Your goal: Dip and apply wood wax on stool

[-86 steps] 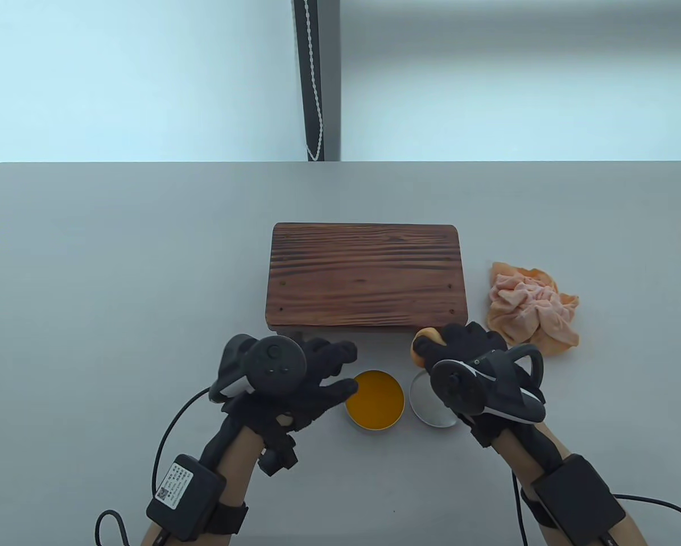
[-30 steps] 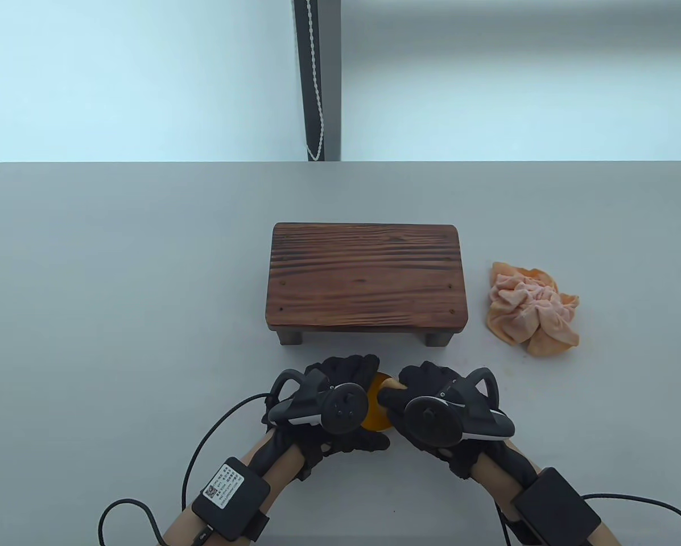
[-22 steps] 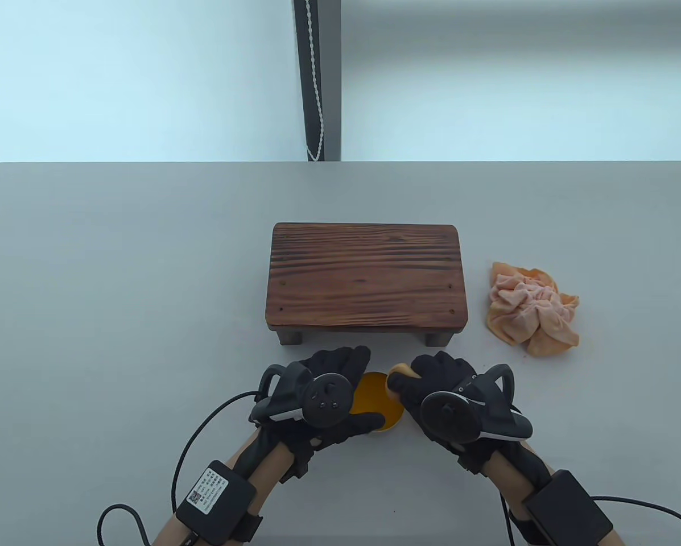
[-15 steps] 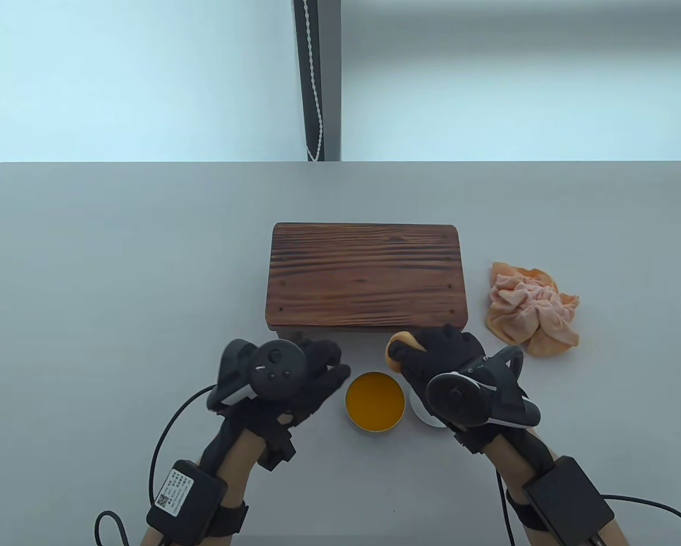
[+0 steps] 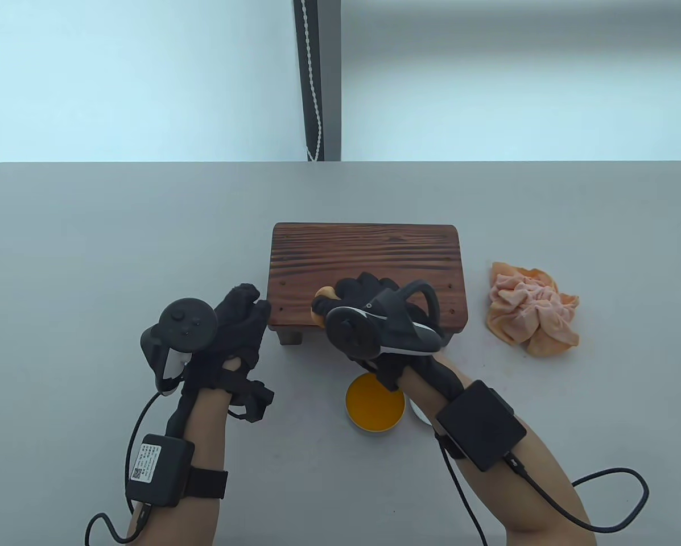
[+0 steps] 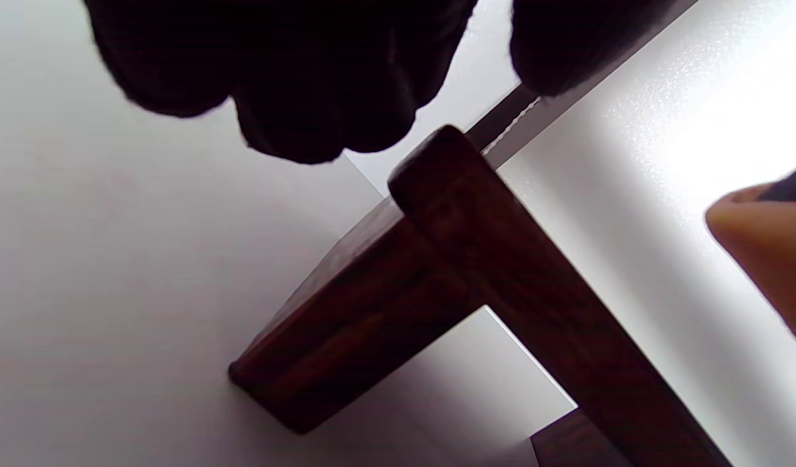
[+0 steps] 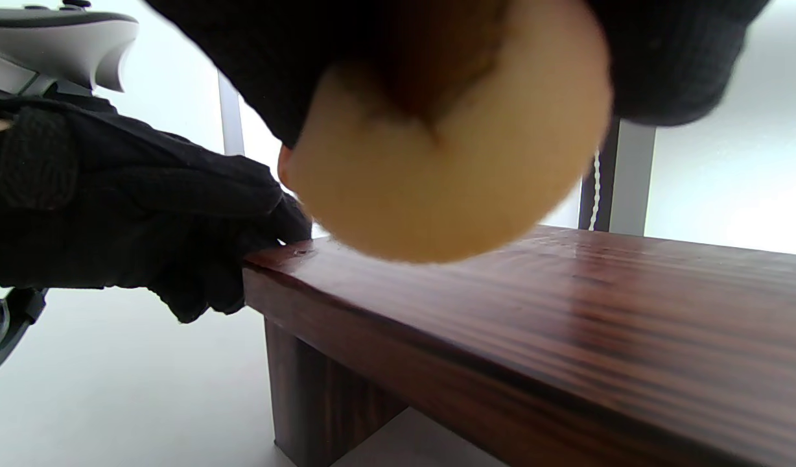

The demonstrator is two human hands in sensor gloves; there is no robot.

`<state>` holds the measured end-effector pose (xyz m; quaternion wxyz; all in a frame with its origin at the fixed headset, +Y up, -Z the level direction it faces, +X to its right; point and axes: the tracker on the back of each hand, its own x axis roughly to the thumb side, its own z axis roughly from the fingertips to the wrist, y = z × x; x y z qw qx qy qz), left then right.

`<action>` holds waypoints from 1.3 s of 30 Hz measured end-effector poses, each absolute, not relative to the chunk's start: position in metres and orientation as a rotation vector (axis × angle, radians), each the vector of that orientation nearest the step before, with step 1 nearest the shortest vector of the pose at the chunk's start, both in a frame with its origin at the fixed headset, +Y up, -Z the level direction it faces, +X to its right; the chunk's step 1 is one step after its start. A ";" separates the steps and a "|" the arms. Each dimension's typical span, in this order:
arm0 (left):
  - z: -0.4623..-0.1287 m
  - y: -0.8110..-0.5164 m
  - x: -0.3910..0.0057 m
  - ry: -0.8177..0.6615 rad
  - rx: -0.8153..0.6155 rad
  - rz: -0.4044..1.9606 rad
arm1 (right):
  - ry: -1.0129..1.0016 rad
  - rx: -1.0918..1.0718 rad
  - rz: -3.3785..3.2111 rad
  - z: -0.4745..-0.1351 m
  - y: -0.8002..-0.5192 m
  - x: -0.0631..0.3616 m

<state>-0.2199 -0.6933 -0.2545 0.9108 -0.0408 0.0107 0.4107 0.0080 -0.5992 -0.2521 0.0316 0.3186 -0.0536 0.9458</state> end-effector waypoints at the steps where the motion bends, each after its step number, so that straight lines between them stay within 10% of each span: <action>1: -0.256 -0.695 -0.219 0.023 -0.096 0.848 | -0.147 0.983 2.919 -0.256 -0.601 0.002; 39: -0.264 -0.713 -0.215 0.011 -0.209 0.961 | -0.154 0.935 3.154 -0.289 -0.623 -0.025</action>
